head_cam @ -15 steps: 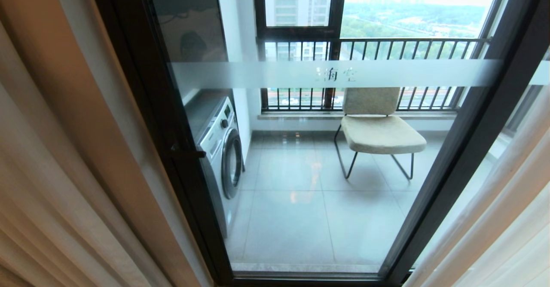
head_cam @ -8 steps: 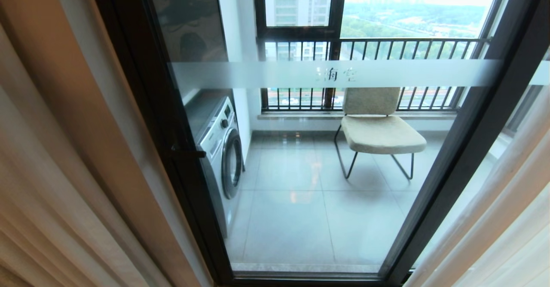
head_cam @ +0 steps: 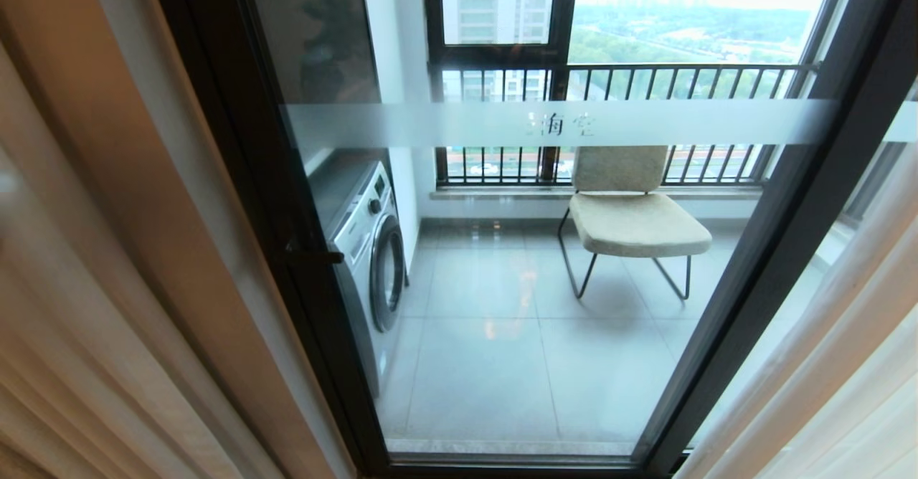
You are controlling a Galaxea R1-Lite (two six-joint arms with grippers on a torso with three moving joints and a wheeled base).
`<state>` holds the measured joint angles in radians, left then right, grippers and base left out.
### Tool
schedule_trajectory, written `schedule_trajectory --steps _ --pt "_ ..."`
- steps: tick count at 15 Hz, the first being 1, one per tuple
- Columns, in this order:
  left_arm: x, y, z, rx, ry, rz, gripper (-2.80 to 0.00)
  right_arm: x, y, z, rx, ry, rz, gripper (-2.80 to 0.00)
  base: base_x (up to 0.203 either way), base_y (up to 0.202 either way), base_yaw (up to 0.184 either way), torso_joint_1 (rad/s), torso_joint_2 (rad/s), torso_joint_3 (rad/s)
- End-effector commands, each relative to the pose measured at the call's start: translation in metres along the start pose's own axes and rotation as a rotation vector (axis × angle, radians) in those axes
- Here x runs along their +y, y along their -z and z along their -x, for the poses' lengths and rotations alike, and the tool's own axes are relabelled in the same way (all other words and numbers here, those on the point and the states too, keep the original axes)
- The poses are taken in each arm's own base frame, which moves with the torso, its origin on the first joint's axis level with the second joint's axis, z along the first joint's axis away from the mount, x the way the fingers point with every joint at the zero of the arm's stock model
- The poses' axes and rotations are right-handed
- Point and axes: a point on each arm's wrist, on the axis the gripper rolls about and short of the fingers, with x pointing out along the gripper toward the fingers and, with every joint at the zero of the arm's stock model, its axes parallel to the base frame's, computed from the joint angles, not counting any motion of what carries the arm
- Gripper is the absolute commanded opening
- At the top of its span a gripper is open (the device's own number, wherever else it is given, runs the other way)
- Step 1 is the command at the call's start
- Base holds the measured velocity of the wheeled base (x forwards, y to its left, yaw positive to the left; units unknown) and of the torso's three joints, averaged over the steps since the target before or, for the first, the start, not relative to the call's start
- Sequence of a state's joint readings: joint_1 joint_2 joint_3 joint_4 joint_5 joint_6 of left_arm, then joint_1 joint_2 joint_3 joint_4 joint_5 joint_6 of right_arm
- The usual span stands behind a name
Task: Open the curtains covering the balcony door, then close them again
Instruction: Pull the inner curtains open on both sides
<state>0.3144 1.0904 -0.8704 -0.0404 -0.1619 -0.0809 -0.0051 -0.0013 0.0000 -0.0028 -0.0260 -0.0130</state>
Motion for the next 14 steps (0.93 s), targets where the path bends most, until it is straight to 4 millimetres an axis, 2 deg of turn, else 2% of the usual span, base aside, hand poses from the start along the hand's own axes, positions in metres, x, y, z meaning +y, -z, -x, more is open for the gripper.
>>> schedule_trajectory --steps 1,4,8,11,14 --pt "-0.017 0.015 0.019 0.003 0.113 -0.022 -2.8 0.0 0.0 0.0 0.001 0.0 0.001 -2.8 0.0 0.0 0.0 0.0 0.0 0.0" --pt "-0.027 0.054 0.05 0.043 0.247 -0.047 -2.8 0.0 0.0 0.0 0.001 0.0 0.001 -2.8 0.0 0.0 0.0 0.0 0.0 0.0" --pt "-0.021 0.114 0.077 0.092 0.317 -0.071 -2.8 0.0 0.0 0.0 0.001 0.001 0.001 -2.8 0.0 0.0 0.0 0.0 0.0 0.0" --pt "-0.012 0.157 0.092 0.091 0.301 -0.079 -2.8 0.0 0.0 0.0 0.001 0.0 0.001 -2.8 0.0 0.0 0.0 0.0 0.0 0.0" --pt "-0.002 0.191 0.102 0.009 0.197 -0.059 -2.8 0.0 0.0 0.0 0.001 0.001 0.001 -2.8 0.0 0.0 0.0 0.0 0.0 0.0"
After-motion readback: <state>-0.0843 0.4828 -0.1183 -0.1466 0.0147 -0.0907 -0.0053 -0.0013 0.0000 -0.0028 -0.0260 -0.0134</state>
